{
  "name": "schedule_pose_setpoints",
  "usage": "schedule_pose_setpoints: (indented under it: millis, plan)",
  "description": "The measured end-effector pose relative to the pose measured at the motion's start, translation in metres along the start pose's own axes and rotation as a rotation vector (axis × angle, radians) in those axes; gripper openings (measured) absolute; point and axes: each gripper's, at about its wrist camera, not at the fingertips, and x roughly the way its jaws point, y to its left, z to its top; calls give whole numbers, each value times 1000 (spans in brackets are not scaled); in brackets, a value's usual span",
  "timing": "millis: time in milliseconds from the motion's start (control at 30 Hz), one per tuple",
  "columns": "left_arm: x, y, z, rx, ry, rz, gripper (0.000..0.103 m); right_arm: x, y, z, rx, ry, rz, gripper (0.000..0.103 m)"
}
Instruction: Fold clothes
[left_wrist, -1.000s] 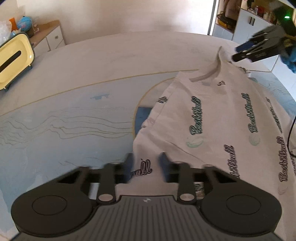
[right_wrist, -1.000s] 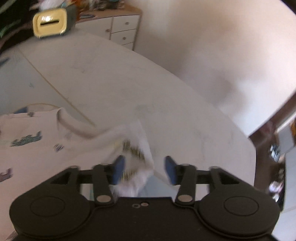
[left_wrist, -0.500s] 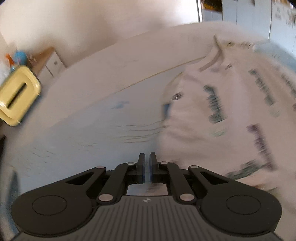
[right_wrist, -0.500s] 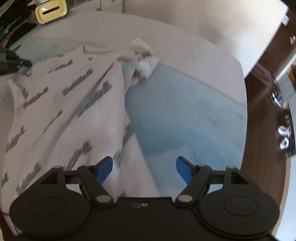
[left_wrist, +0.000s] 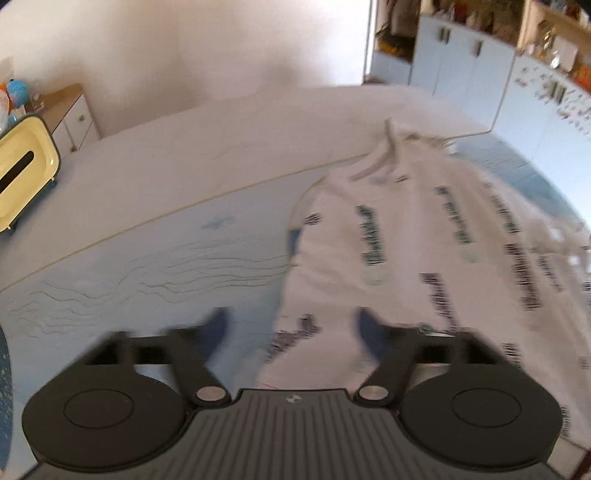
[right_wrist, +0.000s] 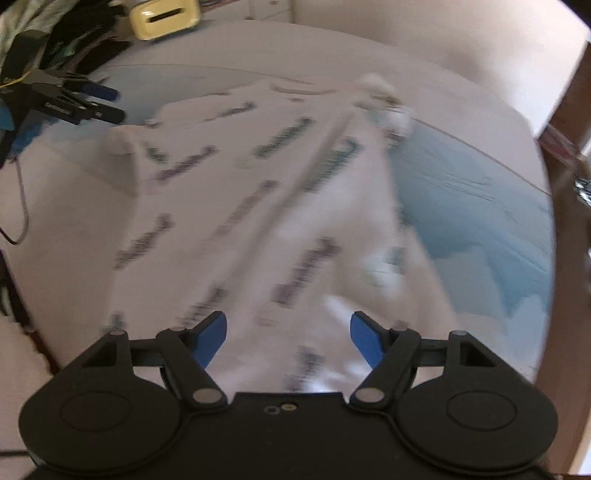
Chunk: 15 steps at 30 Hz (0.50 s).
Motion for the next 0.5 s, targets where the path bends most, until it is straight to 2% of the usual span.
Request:
schedule_pose_setpoints:
  millis: [100, 200, 267, 333, 400, 500]
  plan:
    - [-4, 2, -11, -99, 53, -63, 86, 9, 19, 6, -24, 2, 23, 103]
    - [0, 8, -22, -280, 140, -104, 86, 12, 27, 8, -18, -1, 35, 103]
    - [-1, 12, -24, -407, 165, -151, 86, 13, 30, 9, -12, -2, 39, 103]
    - [0, 19, -26, -557, 211, -143, 86, 16, 32, 10, -9, 0, 36, 103]
    - [-1, 28, -27, -694, 228, -178, 86, 19, 33, 11, -4, 4, 34, 103]
    - [4, 37, -30, -855, 245, -164, 86, 23, 37, 12, -12, 10, 35, 103]
